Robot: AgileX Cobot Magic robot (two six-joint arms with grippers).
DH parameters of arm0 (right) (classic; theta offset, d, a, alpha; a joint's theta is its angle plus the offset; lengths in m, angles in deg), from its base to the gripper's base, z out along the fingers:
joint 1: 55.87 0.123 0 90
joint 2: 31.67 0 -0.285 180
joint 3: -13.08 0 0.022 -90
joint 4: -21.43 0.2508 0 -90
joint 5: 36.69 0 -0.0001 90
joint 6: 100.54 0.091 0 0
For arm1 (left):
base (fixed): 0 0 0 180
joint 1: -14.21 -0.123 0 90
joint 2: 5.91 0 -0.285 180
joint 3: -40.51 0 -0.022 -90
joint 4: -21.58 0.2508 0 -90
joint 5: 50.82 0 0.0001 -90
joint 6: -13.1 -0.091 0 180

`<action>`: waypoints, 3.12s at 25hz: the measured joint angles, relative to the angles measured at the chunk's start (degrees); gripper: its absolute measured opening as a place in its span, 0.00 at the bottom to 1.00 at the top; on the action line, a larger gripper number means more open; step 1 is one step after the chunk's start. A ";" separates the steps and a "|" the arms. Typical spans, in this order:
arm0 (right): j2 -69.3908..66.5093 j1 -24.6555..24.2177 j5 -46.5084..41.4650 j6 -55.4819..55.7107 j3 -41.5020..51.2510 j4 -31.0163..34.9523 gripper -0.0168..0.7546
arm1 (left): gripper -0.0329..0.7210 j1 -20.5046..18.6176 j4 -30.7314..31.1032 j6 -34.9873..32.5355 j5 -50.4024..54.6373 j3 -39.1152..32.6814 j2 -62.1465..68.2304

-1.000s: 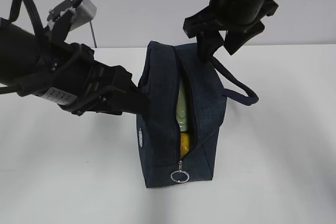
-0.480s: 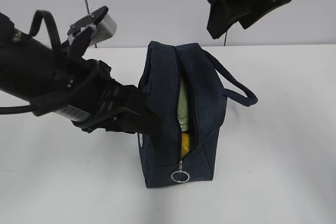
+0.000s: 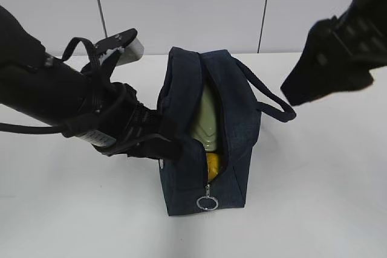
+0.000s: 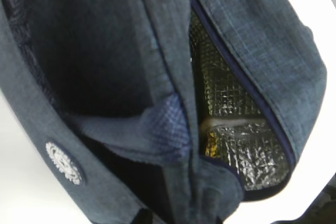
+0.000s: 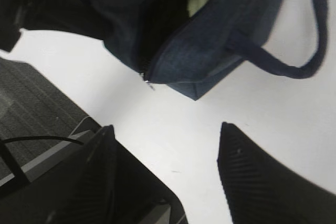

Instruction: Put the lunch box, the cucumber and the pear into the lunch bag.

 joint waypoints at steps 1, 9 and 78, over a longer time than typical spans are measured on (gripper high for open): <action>0.90 0.00 1.43 -2.18 1.96 1.79 0.64 | 0.27 0.07 0.14 -0.05 -0.56 0.00 0.00; 2.56 0.00 16.64 -26.70 20.54 16.00 0.64 | 0.10 0.17 0.28 -2.31 -2.15 0.00 0.00; -29.68 0.00 32.26 -111.64 33.19 88.86 0.40 | 0.06 0.17 0.36 -3.07 -4.87 0.00 0.00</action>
